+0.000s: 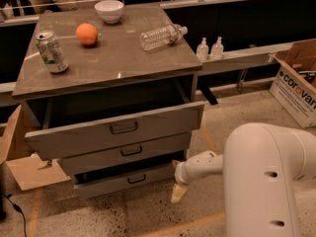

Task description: Open bottom drawer

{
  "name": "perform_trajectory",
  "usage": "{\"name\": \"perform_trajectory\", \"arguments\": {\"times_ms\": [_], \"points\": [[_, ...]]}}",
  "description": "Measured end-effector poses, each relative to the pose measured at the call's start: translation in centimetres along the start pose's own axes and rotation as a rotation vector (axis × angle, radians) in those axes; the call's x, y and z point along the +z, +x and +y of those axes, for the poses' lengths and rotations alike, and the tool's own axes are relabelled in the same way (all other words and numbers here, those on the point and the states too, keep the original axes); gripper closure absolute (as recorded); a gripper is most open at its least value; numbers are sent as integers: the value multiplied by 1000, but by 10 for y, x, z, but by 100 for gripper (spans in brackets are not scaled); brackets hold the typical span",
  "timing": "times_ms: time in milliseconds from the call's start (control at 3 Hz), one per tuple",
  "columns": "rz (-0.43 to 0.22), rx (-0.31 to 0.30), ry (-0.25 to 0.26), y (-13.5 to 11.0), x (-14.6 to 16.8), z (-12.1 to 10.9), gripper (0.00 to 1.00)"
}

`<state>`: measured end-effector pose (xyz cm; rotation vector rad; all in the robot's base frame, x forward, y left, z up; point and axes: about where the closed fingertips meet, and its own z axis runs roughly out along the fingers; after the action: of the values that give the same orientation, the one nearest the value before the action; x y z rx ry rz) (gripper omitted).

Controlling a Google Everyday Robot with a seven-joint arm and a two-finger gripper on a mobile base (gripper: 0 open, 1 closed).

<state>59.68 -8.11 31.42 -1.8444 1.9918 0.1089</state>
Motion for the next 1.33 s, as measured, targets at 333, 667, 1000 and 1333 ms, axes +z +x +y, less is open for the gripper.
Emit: {"name": "perform_trajectory", "arguments": {"times_ms": [333, 667, 1000, 1333], "points": [[-5, -7, -28, 1, 20, -3, 0], [-10, -25, -50, 1, 33, -5, 0], [-16, -94, -57, -4, 53, -11, 0], [-44, -183, -58, -8, 75, -14, 0]]}}
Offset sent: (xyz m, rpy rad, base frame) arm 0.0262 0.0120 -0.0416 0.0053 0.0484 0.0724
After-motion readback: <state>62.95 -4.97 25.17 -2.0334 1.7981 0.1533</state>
